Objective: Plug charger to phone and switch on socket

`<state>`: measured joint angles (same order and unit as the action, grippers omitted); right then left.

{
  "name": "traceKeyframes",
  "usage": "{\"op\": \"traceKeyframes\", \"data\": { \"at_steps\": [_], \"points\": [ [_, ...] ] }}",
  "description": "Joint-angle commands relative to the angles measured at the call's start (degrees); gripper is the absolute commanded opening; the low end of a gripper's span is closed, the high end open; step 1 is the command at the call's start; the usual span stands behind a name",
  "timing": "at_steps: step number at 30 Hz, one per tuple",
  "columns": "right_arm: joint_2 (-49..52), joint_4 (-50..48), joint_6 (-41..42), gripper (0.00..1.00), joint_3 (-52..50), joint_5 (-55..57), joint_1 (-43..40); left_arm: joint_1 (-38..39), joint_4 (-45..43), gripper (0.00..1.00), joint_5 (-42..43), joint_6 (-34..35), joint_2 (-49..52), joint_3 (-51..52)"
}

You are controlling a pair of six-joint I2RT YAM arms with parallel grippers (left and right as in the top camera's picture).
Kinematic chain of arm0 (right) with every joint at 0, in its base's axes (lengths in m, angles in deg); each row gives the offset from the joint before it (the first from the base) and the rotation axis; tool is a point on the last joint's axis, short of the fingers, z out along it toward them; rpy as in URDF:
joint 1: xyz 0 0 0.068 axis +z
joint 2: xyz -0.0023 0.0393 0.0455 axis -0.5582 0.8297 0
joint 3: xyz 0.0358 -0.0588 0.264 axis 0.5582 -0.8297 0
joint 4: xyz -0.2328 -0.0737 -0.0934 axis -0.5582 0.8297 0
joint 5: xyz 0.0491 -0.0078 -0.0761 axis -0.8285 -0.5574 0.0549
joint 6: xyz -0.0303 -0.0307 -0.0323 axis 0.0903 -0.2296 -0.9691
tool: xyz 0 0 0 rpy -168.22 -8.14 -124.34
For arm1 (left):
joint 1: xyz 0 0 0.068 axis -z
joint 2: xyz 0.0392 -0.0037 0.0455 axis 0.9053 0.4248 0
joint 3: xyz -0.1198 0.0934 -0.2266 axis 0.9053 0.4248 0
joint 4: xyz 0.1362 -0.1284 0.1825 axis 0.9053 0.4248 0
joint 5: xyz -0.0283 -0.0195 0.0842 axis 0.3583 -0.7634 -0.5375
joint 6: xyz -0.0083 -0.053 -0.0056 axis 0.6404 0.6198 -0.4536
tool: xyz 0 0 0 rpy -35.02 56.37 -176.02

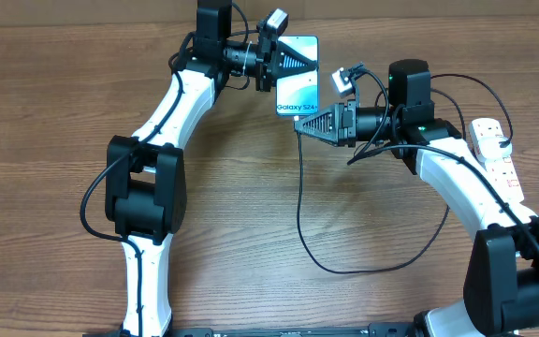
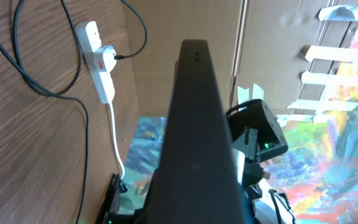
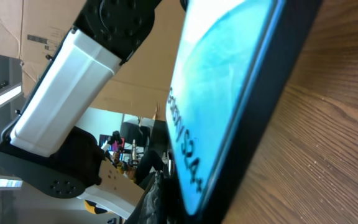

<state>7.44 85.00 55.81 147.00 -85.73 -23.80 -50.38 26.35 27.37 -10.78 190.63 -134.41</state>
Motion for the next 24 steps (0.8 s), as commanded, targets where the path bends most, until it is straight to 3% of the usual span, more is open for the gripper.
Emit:
{"op": "traceKeyframes", "data": {
  "at_steps": [1, 15, 24],
  "points": [
    [-0.74, -2.43, 3.63, 0.04, 1.05, 1.64, -0.52, 0.66, -0.26, 0.04, 2.25, -1.31, -1.46, -0.28],
    [-0.72, 2.29, 4.92, 0.04, 0.55, 2.64, -0.07, 0.5, -0.24, 0.04, 2.45, 0.61, -1.46, -0.28],
    [-0.72, 0.31, 5.05, 0.04, 0.39, 2.67, -0.09, 0.5, -0.26, 0.04, 2.67, 0.79, -1.46, -0.28]
  ]
}}
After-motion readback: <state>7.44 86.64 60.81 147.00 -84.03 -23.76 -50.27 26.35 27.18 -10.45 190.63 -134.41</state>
